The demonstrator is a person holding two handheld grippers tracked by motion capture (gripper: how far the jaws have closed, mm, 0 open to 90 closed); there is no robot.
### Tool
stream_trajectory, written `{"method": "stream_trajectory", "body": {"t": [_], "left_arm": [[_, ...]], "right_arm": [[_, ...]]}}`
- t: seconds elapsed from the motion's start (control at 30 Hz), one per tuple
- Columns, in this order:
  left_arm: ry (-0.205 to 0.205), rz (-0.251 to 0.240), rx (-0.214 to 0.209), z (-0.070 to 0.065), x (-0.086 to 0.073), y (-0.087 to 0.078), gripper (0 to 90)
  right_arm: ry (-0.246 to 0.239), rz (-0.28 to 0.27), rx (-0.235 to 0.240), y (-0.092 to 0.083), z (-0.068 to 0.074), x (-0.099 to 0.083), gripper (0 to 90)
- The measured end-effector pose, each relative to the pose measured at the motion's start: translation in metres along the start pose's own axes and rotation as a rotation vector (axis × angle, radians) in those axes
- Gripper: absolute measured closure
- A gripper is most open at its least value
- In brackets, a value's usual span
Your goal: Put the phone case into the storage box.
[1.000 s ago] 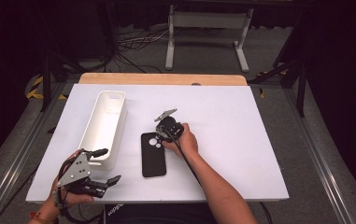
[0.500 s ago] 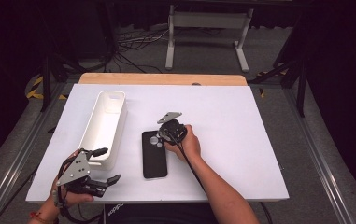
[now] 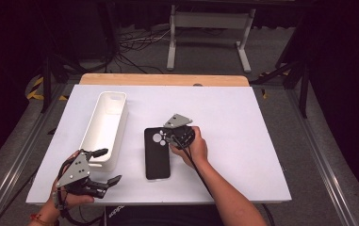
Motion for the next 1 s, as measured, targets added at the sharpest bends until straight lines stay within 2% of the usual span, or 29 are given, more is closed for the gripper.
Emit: {"method": "stream_trajectory", "body": {"t": [0.2,0.43,0.6,0.77,0.8,0.9,0.97,1.0], "left_arm": [[0.000,0.001,0.003,0.000,0.001,0.000,9.0],[0.006,-0.008,0.012,0.000,0.003,-0.001,8.8],[0.003,-0.016,0.012,-0.001,0.009,-0.001,9.0],[-0.013,-0.027,0.025,0.001,0.021,0.005,10.3],[-0.011,-0.019,0.034,0.002,0.026,0.008,10.3],[-0.014,-0.040,0.059,0.002,0.039,0.016,13.4],[0.003,-0.024,0.065,0.002,0.053,0.029,14.1],[0.003,-0.024,0.065,0.002,0.053,0.029,14.7]], "right_arm": [[-0.015,-0.063,-0.018,-0.016,-0.001,0.005,81.4],[-0.080,-0.142,-0.055,-0.036,0.005,0.012,81.5],[-0.098,-0.177,-0.071,-0.048,0.007,0.014,81.5],[-0.111,-0.196,-0.088,-0.054,0.006,0.014,81.5],[-0.114,-0.208,-0.095,-0.057,0.006,0.014,81.4],[-0.142,-0.229,-0.122,-0.065,0.005,0.015,81.4],[-0.154,-0.247,-0.139,-0.071,0.004,0.016,81.4],[-0.154,-0.247,-0.139,-0.071,0.004,0.016,81.4]]}}
Point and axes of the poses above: each handheld gripper's, and its own axes: y roughly forward along the jaws, x roughly out of its top, z roughly to its left, the point moved 5 cm from there along y, roughly forward along the jaws, and after that the axes turned 5 degrees about -x, right-handed, at the moved point
